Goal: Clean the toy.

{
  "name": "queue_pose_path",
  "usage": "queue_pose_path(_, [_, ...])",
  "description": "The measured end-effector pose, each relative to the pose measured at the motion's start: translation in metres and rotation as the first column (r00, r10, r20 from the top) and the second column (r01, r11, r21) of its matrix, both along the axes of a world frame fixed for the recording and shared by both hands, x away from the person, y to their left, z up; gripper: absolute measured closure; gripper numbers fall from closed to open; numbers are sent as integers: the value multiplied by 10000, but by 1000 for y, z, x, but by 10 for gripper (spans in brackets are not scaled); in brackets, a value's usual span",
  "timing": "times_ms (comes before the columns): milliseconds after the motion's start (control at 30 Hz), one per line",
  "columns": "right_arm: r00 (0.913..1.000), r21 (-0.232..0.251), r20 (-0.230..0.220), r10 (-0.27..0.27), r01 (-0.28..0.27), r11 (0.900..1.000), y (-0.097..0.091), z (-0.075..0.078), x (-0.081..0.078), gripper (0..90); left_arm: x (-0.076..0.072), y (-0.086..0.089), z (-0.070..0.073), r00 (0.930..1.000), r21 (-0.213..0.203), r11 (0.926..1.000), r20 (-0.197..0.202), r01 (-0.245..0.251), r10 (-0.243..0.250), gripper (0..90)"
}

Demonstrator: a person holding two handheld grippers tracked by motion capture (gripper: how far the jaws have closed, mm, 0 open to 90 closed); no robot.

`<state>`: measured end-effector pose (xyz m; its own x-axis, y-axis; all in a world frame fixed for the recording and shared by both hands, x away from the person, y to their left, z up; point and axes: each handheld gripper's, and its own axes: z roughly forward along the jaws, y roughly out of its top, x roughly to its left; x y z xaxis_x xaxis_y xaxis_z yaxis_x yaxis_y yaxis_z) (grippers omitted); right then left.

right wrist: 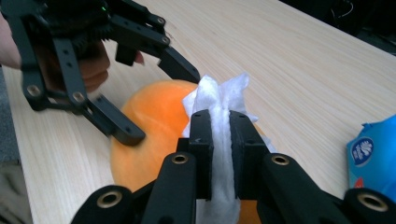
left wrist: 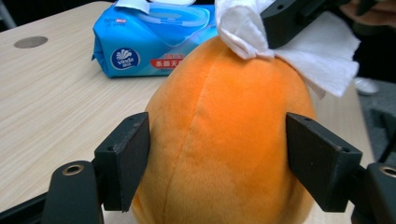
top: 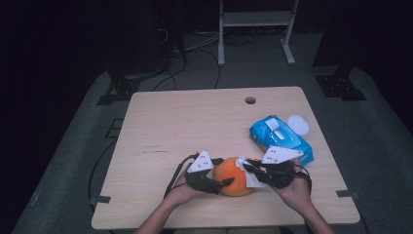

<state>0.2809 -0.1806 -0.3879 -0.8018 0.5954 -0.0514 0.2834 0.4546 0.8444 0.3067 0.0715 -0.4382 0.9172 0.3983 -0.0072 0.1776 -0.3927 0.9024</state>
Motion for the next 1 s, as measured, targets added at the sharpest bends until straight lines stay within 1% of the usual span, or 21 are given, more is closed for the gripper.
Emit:
queue_pose_path(33, [10000,53,3,86,-86,9999,4,0,-1,798,0,-1,0,10000,11,10000,58,-40,40,250])
queue_pose_path(100, [9979,369,-203,620,-613,9974,15,-1,-4,798,0,-2,0,9999,-3,9999,47,-162,162,250])
queue_pose_path(133, [9965,182,-166,820,-817,9965,22,-3,-6,797,0,-2,0,9997,53,9997,35,-228,227,250])
queue_pose_path(167, [9961,-140,-19,886,-886,9960,28,-4,-8,797,0,0,-1,9997,78,9997,34,-233,233,248])
queue_pose_path(200, [9960,-257,68,891,-889,9957,30,-4,-8,798,1,1,-1,9997,-29,9997,-56,-232,232,245])
queue_pose_path(233, [9963,-142,-7,856,-856,9962,29,-3,-6,798,1,2,0,9998,-164,9997,-109,-180,178,239])
queue_pose_path(300, [9973,130,-174,720,-717,9973,21,-4,1,798,0,3,4,10000,-350,9993,22,97,-96,200])
queue_pose_path(333, [9984,233,-170,539,-535,9983,17,-5,3,798,0,3,5,9996,-354,9991,124,239,-235,177])
queue_pose_path(367, [9989,269,-206,424,-419,9988,14,-5,5,798,-2,1,5,9988,-206,9988,252,435,-430,156])
queue_pose_path(433, [9989,503,-387,273,-254,9984,11,-5,7,797,-4,-4,2,9977,312,9990,579,321,-338,155])
queue_pose_path(467, [9992,421,-264,314,-303,9987,13,-5,6,797,-4,-5,0,9977,507,9984,616,261,-292,174])
queue_pose_path(533, [9988,116,-61,477,-476,9988,21,-6,1,797,-2,-3,-1,9983,630,9978,522,222,-255,215])
queue_pose_path(600, [9984,-102,103,548,-547,9985,23,-5,0,796,0,1,-3,9990,560,9983,415,151,-175,231])
queue_pose_path(667, [9989,-105,70,459,-458,9989,18,-3,2,796,2,4,-3,9998,470,9989,177,-67,59,237])
queue_pose_path(733, [9999,-173,143,4,-2,9999,4,-2,5,796,5,8,-4,9999,373,9992,4,-115,114,237])
queue_pose_path(767, [9997,-67,53,-229,230,9997,-4,-3,7,796,6,8,-5,9999,258,9996,-59,-103,105,237])
queue_pose_path(833, [9988,181,-273,-398,403,9990,-14,-5,10,796,6,8,-4,10000,178,9998,-53,64,-63,228])
queue_pose_path(867, [9986,197,-342,-403,410,9990,-15,-6,10,795,5,7,-2,9999,153,9998,-69,126,-125,209])
queue_pose_path(933, [9991,-55,-232,-367,365,9993,-11,-9,9,795,4,6,1,9997,103,9998,136,183,-184,167])
queue_pose_path(967, [9993,-144,-148,-333,331,9993,-9,-9,9,795,4,6,2,9997,-49,9999,170,159,-158,154])
queue_pose_path(1000, [9995,-179,-128,-305,303,9994,-8,-9,8,796,3,5,3,9999,-77,9999,103,89,-89,154])
